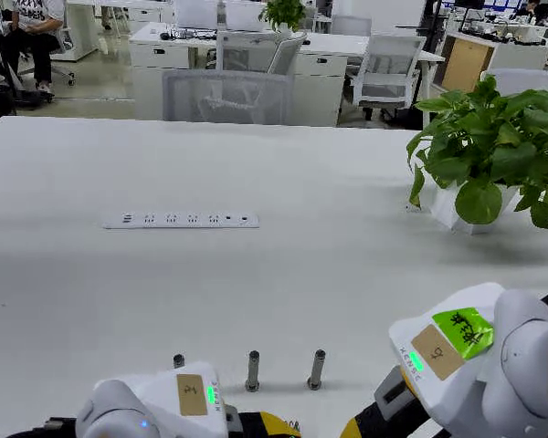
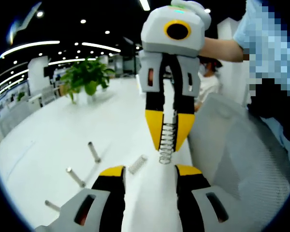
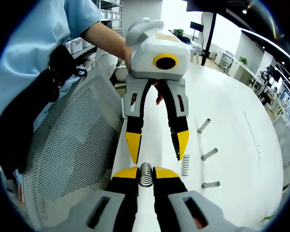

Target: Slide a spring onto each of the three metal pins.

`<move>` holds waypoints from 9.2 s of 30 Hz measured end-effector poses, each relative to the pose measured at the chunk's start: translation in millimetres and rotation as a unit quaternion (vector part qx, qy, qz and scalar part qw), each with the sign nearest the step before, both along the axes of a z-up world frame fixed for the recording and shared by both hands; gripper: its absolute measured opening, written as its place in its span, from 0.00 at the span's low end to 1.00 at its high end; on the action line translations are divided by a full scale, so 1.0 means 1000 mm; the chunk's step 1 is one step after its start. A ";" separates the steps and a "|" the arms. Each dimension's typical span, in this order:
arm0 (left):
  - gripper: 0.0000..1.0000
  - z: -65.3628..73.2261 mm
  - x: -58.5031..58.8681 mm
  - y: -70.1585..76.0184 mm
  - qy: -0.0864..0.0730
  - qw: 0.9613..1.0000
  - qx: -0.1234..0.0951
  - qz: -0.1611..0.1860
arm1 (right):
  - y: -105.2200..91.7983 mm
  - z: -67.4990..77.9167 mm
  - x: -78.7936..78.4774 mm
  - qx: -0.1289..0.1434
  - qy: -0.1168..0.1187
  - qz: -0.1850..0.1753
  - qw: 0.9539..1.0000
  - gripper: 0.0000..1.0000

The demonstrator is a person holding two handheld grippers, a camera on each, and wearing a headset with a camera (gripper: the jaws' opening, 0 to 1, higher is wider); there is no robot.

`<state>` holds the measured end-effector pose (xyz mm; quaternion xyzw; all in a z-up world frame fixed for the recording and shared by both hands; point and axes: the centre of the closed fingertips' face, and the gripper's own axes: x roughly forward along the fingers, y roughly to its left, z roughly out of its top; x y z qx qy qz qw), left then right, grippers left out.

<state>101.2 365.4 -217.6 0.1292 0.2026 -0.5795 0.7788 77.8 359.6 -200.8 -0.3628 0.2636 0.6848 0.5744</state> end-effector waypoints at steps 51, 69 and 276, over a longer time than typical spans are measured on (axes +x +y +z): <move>1.00 -0.011 0.034 0.124 0.010 0.963 -0.005 0.269 | 0.052 0.001 0.055 -0.051 -0.028 0.048 0.997 0.12; 1.00 -0.016 0.037 0.130 0.013 0.966 -0.004 0.257 | 0.089 0.006 0.102 -0.104 -0.065 0.099 0.988 0.12; 1.00 -0.023 0.035 0.118 0.048 0.972 -0.029 0.230 | -0.068 -0.038 0.082 0.105 -0.003 -0.293 0.950 0.97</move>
